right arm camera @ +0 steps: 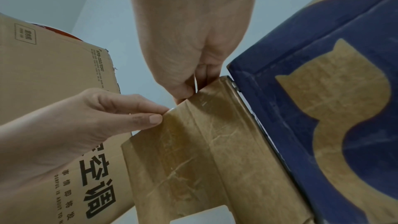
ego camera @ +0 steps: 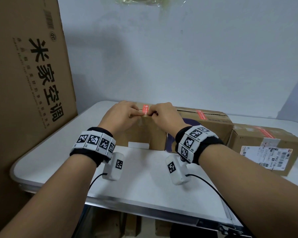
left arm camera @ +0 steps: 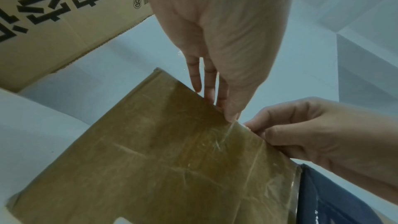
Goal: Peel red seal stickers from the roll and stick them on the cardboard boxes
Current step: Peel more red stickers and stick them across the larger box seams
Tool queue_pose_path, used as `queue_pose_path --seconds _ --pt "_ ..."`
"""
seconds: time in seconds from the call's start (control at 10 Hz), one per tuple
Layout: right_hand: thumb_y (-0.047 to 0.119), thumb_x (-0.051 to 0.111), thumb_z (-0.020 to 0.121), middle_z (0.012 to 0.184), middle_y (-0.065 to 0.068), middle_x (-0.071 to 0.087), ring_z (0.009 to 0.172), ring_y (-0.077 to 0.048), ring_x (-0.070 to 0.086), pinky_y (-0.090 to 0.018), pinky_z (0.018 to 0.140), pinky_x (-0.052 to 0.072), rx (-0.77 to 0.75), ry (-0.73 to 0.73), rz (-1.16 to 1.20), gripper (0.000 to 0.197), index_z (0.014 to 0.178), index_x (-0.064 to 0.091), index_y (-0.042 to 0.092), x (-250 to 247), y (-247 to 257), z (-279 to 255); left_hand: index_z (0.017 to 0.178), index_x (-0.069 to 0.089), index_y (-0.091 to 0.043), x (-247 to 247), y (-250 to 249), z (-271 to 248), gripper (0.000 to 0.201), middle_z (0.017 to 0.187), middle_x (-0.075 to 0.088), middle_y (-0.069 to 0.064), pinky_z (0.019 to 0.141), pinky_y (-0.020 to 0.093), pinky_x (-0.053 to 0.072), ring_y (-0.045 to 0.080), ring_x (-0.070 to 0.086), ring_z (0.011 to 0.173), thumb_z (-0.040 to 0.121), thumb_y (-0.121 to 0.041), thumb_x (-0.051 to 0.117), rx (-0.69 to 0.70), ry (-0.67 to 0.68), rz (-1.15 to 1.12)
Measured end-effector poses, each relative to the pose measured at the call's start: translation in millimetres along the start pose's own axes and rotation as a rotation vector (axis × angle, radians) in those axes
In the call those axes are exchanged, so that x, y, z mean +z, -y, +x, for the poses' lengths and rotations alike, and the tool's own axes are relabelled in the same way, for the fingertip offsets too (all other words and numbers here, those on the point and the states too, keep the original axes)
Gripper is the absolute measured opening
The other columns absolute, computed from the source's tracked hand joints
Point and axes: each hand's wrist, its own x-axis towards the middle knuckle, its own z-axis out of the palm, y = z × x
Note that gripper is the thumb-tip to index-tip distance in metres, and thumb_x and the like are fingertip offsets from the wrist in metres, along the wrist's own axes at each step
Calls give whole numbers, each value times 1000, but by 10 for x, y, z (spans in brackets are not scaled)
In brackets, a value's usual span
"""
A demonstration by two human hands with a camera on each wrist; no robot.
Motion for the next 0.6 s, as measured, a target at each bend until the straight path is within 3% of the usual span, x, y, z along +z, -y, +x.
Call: queue_pose_path --seconds 0.1,0.2,0.3,0.4,0.5,0.6 --pt "6 45 84 93 -3 72 81 -20 57 -23 67 35 13 0 8 33 91 74 20 -2 -2 -2 107 74 -27 14 -25 7 24 107 69 -4 82 32 46 23 57 102 86 -21 64 -6 -32 -4" --pt "5 45 83 95 -4 72 87 -23 61 -23 68 35 10 17 1 33 92 73 20 -6 12 -3 103 75 -23 -9 -78 -11 23 103 70 -1 81 36 49 26 59 99 84 -18 64 -10 -28 5" --pt "3 43 84 101 -6 71 95 -26 62 -25 71 37 -17 37 -9 34 97 72 17 -10 -9 -10 91 74 -21 -30 -133 -16 20 84 66 -2 79 39 52 23 59 88 80 -11 61 -60 -29 -55" --pt "3 43 86 111 -10 68 105 -29 60 -30 83 43 -56 95 3 35 107 69 14 -67 -27 -35 82 68 -29 -40 -236 0 18 78 63 -8 80 37 52 18 60 82 77 -18 55 -164 -30 -126" --pt "4 45 87 120 -9 65 113 -26 57 -33 95 43 -82 67 49 37 117 64 15 -184 -98 -46 93 68 -25 -4 -397 83 16 90 63 -8 80 5 43 14 57 85 85 -20 55 -206 -73 -220" --pt "4 47 86 123 -6 63 117 -23 55 -31 100 41 -71 -68 141 36 115 64 16 -391 -285 -79 101 66 -25 44 -622 228 24 104 67 -7 91 26 49 13 60 88 88 -9 54 -185 -121 -380"
